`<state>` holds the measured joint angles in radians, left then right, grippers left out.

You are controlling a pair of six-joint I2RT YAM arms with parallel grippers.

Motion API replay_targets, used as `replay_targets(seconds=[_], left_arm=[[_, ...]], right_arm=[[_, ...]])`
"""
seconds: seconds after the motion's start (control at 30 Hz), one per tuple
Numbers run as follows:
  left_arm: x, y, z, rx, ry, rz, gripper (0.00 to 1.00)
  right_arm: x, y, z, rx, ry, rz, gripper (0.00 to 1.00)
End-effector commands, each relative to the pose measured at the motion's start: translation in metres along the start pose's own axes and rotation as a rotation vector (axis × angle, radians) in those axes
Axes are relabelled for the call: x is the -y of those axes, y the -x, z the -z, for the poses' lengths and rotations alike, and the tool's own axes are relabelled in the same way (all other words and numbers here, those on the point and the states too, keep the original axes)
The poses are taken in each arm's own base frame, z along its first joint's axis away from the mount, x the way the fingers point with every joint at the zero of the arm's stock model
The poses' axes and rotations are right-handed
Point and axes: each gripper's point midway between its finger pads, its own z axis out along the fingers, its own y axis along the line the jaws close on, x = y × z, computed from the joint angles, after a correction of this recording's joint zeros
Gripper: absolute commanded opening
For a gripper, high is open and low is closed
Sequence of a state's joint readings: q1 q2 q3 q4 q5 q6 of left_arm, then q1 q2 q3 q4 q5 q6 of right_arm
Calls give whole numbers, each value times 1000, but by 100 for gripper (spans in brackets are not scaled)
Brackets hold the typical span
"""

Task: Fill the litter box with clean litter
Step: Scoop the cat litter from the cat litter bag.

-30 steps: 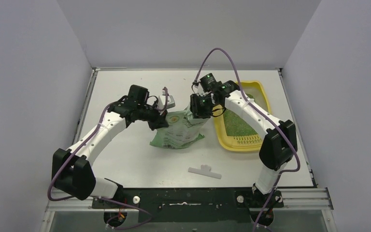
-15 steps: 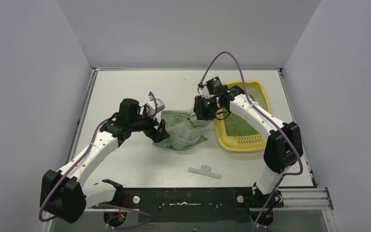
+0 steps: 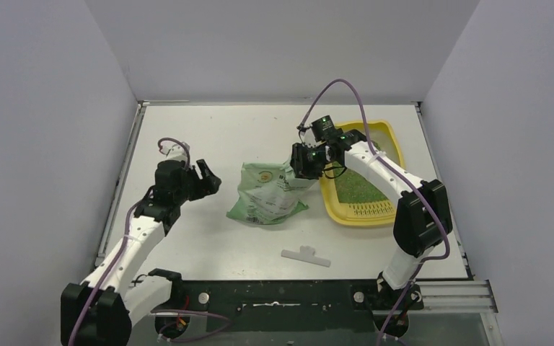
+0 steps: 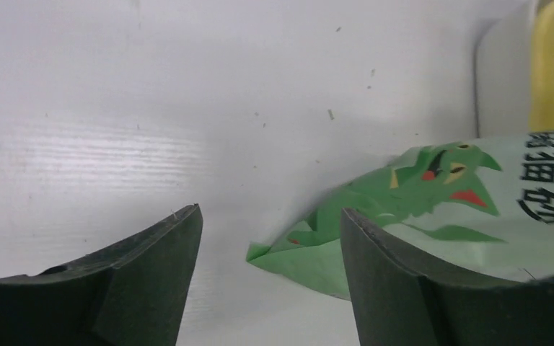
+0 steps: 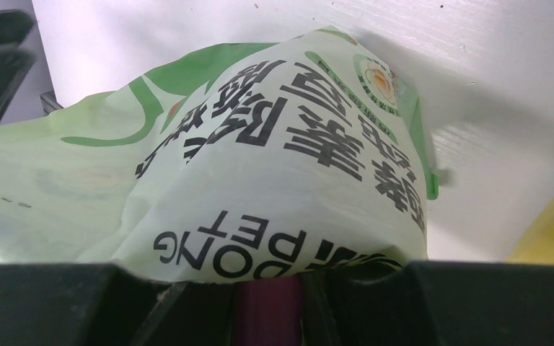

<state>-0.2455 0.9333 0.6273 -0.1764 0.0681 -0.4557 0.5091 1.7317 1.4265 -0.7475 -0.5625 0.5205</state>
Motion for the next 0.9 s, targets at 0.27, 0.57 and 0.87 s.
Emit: replay_targets(seconds=[0.27,0.57,0.87], left_arm=[[6,-76,-65,-431,-55,345,34],[1,-108,-55,-485,-32,399,33],[-22,-97,-19,-417,79,394,45]], right_arm=[[2,-16,-10,-31,12,0,0],[5,-27,-25,-75,22,-10,0],[10,-24,-20,-56,-20,-13,0]])
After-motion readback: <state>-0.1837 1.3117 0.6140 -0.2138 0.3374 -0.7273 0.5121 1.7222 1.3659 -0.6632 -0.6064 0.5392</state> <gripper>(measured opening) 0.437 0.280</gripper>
